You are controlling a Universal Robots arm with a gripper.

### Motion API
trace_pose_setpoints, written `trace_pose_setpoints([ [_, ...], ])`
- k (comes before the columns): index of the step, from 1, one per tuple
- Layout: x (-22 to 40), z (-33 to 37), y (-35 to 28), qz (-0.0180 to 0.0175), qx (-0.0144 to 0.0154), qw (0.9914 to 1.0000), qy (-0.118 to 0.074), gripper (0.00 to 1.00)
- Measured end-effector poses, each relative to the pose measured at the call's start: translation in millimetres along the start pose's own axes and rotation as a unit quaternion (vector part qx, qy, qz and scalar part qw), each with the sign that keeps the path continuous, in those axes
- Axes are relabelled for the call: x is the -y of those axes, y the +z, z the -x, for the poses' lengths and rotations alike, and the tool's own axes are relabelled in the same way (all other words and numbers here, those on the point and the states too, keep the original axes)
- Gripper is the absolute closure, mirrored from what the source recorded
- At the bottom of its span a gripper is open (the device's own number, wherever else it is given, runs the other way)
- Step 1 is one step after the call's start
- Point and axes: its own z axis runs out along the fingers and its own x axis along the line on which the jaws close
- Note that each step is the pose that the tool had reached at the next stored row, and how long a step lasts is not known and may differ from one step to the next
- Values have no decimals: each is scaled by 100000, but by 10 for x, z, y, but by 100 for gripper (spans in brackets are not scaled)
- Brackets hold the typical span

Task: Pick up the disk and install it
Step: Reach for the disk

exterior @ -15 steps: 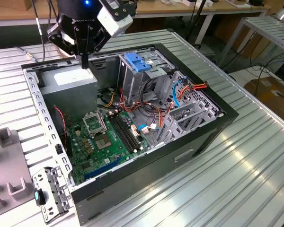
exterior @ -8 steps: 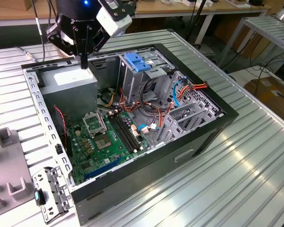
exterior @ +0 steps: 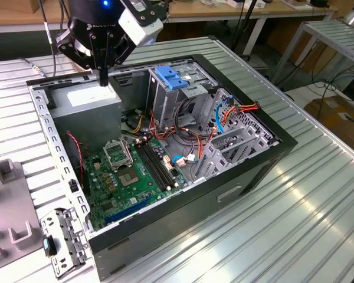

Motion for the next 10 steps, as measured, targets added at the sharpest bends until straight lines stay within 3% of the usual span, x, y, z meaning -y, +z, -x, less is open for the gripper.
trace_pose_setpoints([
  [10,2,-26,1,0,-13,100000,0,89],
])
